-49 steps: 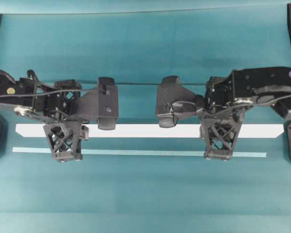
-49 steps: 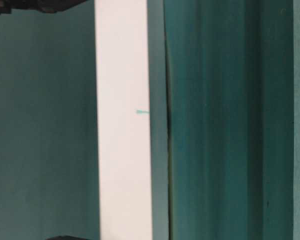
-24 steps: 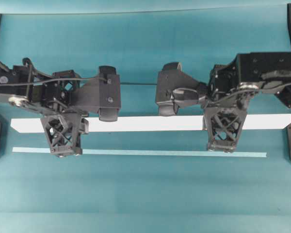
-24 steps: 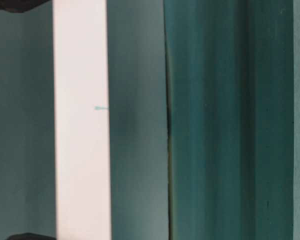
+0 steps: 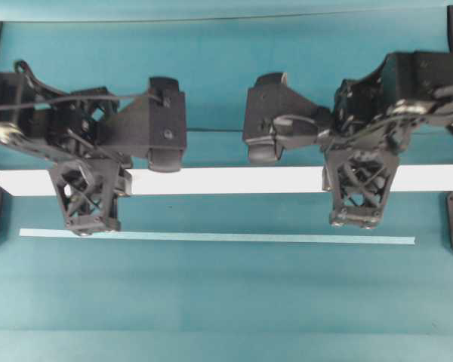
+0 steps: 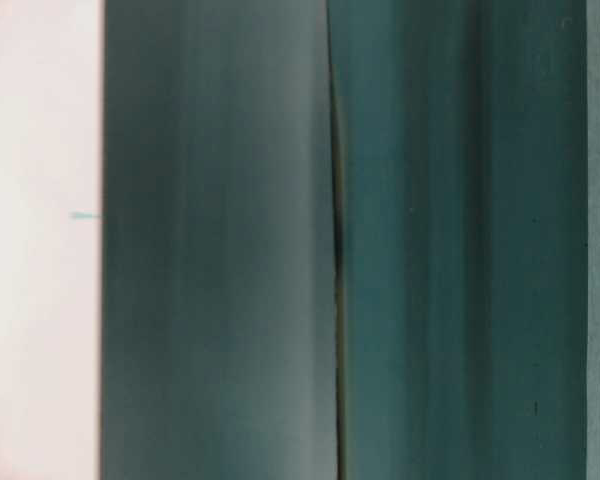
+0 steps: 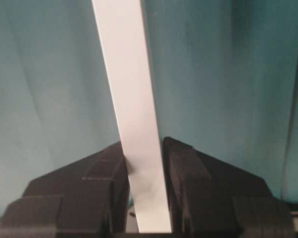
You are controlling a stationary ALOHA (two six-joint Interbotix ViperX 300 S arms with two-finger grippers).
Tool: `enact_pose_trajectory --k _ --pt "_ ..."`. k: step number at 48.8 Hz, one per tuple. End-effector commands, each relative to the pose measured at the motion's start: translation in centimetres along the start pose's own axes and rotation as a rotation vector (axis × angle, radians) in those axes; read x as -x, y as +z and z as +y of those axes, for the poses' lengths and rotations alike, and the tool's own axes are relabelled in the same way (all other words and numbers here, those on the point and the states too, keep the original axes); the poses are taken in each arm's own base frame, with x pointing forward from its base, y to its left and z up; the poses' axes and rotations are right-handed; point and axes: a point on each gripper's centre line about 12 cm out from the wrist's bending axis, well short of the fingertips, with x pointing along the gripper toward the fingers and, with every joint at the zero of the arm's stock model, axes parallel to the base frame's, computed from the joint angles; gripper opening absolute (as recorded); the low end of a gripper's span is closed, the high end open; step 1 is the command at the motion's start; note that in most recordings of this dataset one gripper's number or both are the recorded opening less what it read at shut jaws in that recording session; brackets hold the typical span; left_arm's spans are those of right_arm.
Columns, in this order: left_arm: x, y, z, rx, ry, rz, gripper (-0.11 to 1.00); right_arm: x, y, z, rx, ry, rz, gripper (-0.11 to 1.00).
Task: Lift a wooden board with both hands.
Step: 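Lift the board with both grippers and move it back, then hold the board raised with both grippers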
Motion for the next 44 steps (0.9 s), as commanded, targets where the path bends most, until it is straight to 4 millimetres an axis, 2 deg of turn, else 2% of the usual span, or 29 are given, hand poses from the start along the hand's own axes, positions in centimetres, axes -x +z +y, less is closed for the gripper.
enact_pose_trajectory --k 1,19,44 --pt "3.0 1.9 0.1 -0.011 -0.001 -0.114 0.17 2.1 1.2 0.3 -0.022 0.012 -0.068 0.22" --pt "5.8 3.0 0.6 -0.018 0.006 -0.114 0.17 4.4 1.4 0.5 -0.015 0.006 -0.051 0.22" --pt "8.1 4.2 0.7 -0.044 0.011 -0.114 0.17 7.7 2.0 0.2 -0.024 0.006 -0.112 0.22"
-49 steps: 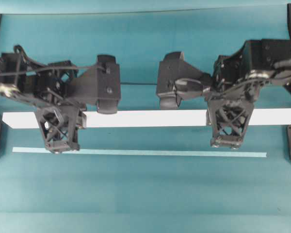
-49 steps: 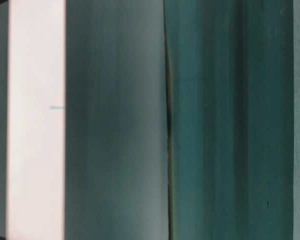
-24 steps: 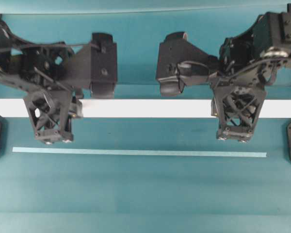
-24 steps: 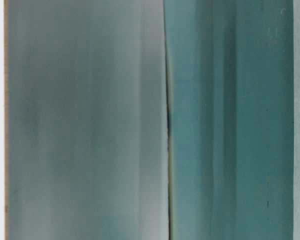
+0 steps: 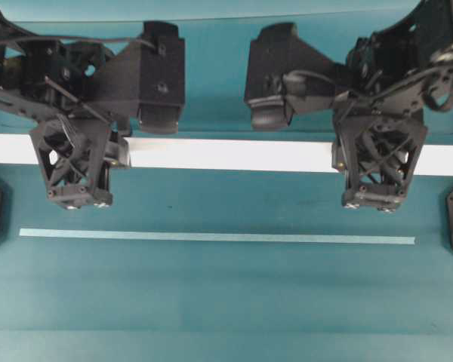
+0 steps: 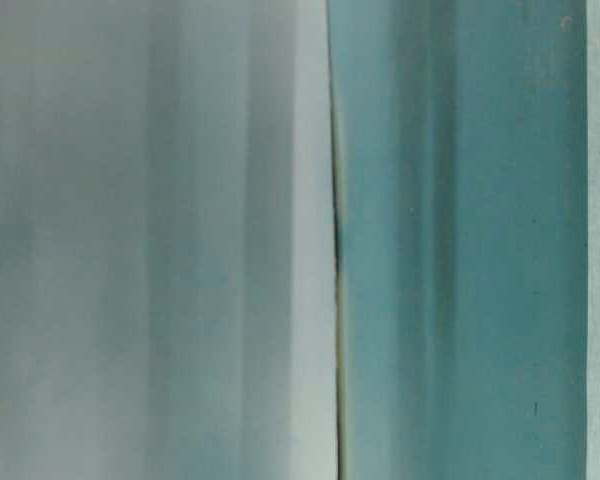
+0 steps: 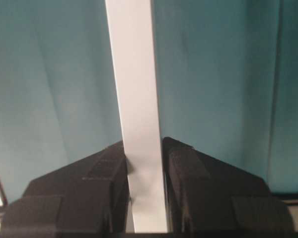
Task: Lift a wooden board with both hands.
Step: 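Hold the board raised with both grippers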
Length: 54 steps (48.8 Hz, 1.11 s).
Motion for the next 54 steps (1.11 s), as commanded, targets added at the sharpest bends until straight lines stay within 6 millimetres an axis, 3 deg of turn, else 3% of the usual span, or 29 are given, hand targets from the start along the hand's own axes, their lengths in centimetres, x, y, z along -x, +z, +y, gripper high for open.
enact_pose_trajectory --k 1,54 --pt "1.98 1.14 -0.03 -0.005 0.002 -0.072 0.17 0.64 0.96 -0.12 -0.030 0.006 -0.049 0.22" --pt "2.23 0.54 0.46 0.008 0.009 -0.031 0.17 0.36 0.92 -0.31 -0.037 0.000 -0.038 0.22"
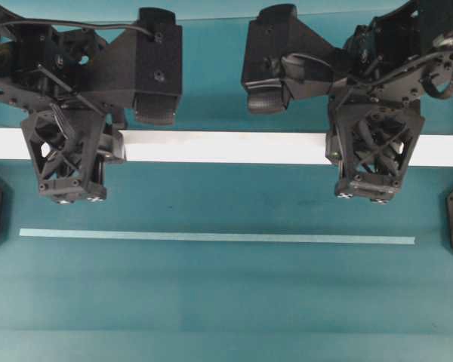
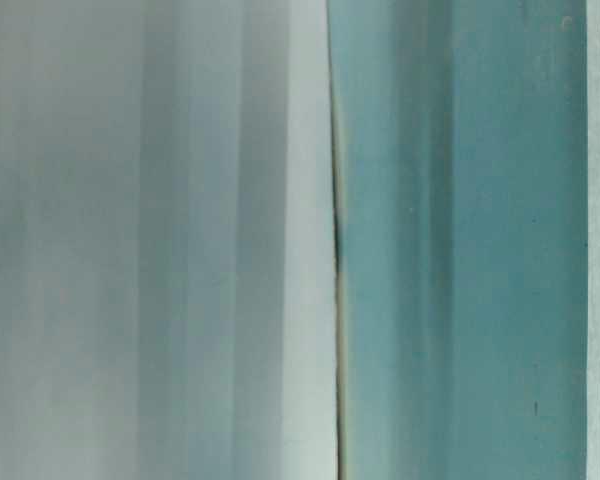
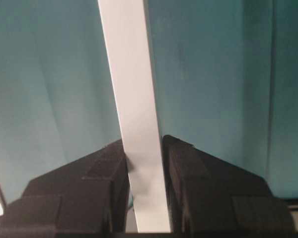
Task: Lift a wooden board with both hands.
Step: 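Hold the board raised with both grippers, then lower the board with both grippers toward its original spot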
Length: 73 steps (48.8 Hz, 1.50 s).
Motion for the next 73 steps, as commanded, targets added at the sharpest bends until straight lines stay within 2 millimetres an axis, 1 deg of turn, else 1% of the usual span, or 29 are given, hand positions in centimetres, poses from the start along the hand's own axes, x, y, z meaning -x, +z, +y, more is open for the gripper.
enact_pose_trajectory --k 1,6,12,17,25,29,35,43,52,62,73 --pt "1.5 0.6 0.2 0.002 0.005 -0.063 0.17 0.4 0.6 0.1 -0.023 0.003 -0.035 0.22" --pt "1.4 0.5 0.2 0.005 0.006 -0.058 0.17 0.2 0.7 0.0 -0.026 -0.002 -0.030 0.22" --pt "0.5 0.2 0.2 0.004 0.006 -0.038 0.17 -1.1 0.7 -0.2 -0.022 -0.024 0.004 0.22" --pt "-0.9 -0.4 0.2 0.006 0.006 -0.008 0.17 -2.4 0.7 -0.3 -0.020 -0.030 0.039 0.22" --pt "-3.0 -1.5 0.2 0.013 0.006 -0.005 0.17 -3.7 0.6 -0.2 -0.015 -0.030 0.027 0.22" --pt "-3.7 -2.1 0.1 0.014 0.005 0.005 0.17 -4.8 0.7 -0.2 -0.010 -0.034 0.010 0.22" --pt "-5.0 -2.8 0.1 0.013 0.005 0.018 0.17 -6.7 0.1 -0.3 -0.007 -0.035 0.022 0.22" --pt "-6.9 -3.6 0.0 0.005 0.005 0.020 0.17 -10.0 -0.7 -0.6 -0.010 -0.038 0.056 0.22" --pt "-8.8 -4.4 0.0 0.013 0.005 0.043 0.17 -12.6 -1.3 -0.8 0.014 -0.038 0.062 0.22" --pt "-10.8 -5.4 -0.3 0.036 0.003 0.058 0.17 -14.5 -1.9 -0.9 0.042 -0.038 0.067 0.22" --pt "-13.1 -6.7 -0.8 0.063 -0.001 0.075 0.17 -16.2 -2.1 -1.1 0.078 -0.039 0.051 0.22"
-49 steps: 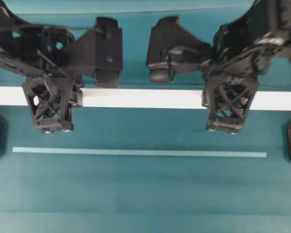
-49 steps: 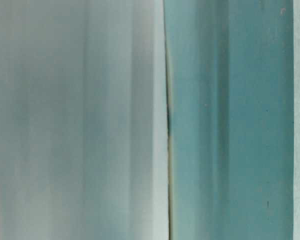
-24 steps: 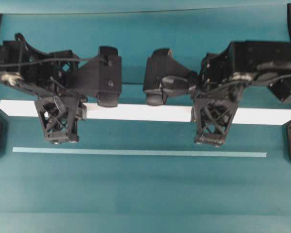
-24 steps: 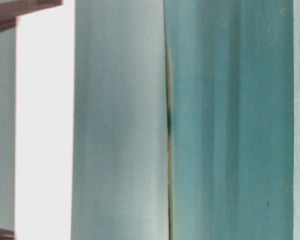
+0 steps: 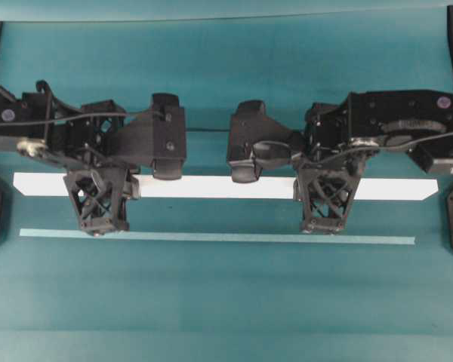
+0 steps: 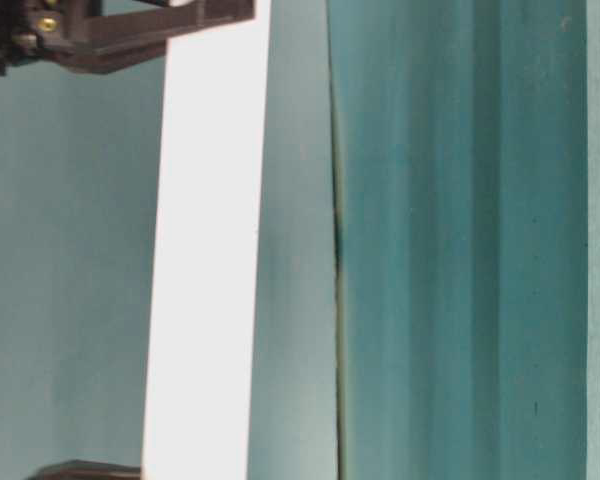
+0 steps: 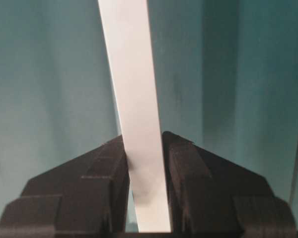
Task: Lift a wooden board with both hands.
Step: 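Lower the board with both grippers toward its original spot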
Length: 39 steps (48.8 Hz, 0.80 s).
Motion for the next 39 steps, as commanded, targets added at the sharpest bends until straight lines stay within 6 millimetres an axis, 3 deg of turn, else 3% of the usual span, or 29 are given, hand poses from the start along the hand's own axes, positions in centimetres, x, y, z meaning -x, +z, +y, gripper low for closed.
enact_pose_trajectory --k 1,39 --pt "-0.1 0.0 -0.1 0.004 0.000 -0.022 0.17 -0.5 0.0 0.0 0.020 -0.001 -0.011 0.22" --pt "-6.8 -2.3 -0.1 0.002 0.000 0.011 0.17 -5.7 0.0 0.7 0.095 0.000 0.015 0.22"
